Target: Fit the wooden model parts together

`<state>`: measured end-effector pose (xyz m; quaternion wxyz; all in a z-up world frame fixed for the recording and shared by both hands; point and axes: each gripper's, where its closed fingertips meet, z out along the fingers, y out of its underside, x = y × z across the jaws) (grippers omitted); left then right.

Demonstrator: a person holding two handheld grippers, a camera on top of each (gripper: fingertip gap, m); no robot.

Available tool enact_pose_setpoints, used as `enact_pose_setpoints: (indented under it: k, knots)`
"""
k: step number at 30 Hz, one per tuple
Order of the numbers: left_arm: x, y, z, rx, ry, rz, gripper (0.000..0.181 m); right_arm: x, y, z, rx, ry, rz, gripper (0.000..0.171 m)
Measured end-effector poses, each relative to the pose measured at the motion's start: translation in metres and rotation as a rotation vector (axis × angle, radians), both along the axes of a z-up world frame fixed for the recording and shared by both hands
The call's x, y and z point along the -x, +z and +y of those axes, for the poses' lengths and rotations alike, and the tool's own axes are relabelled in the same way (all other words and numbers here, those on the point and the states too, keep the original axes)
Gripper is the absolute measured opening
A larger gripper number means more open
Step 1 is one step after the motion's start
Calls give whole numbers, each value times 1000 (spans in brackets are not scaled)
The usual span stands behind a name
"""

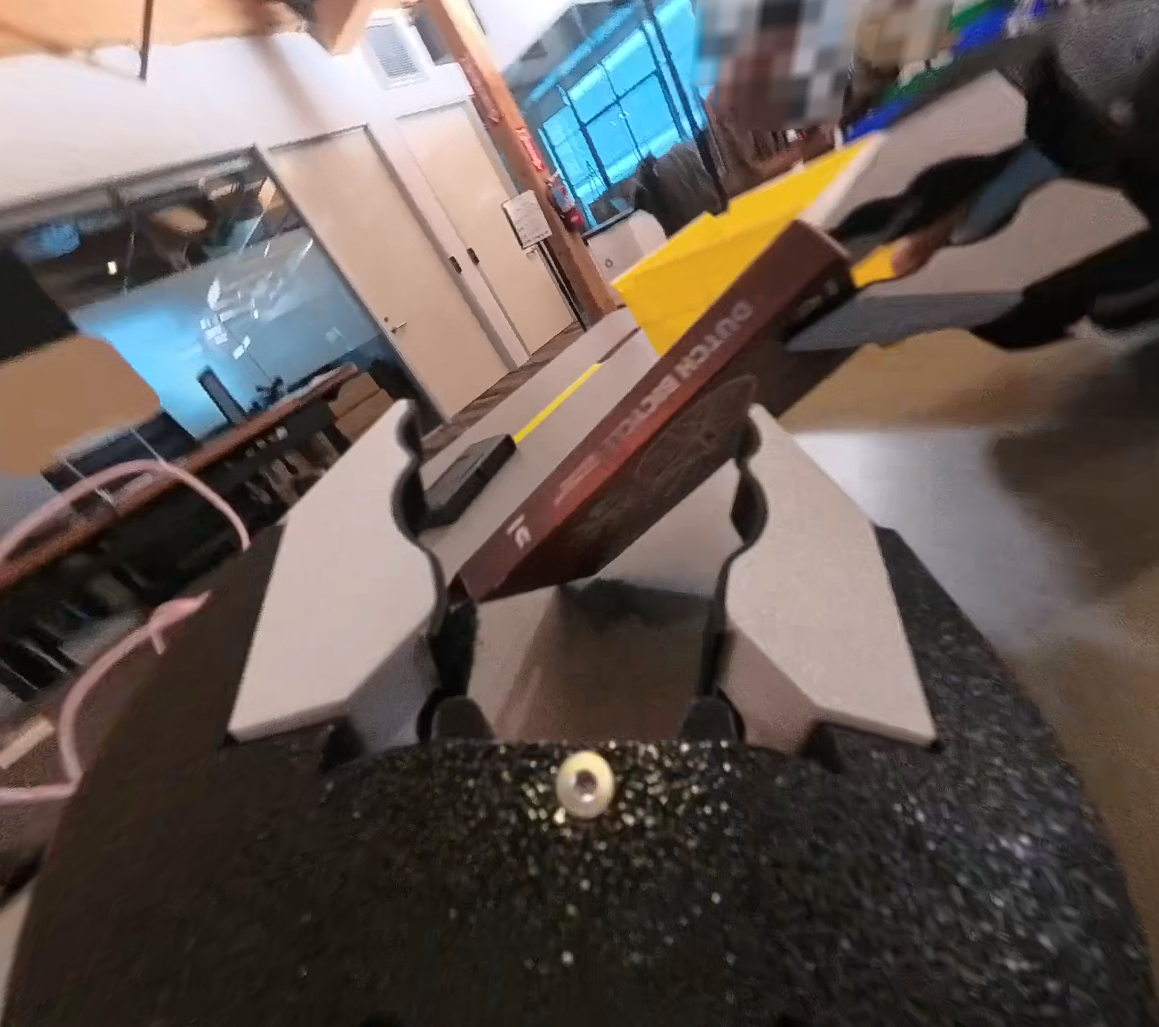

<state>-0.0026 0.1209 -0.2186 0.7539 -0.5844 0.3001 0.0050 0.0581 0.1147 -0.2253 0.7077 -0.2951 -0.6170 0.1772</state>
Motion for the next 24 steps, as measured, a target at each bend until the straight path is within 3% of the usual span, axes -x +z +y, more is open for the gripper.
enact_pose_setpoints:
  k: [3,11,18,24]
  knots:
    - [15,9,3,45,-12,-180,112,-6,8,6,141,35,47,19]
    - [18,9,4,53,2,-245,115,-14,23,9,451,163,143,24]
    - [30,-2,15,196,-10,-408,129,-26,39,19,766,322,270,18]
    - [12,-23,16,385,-158,-422,119,-30,40,27,881,374,295,18]
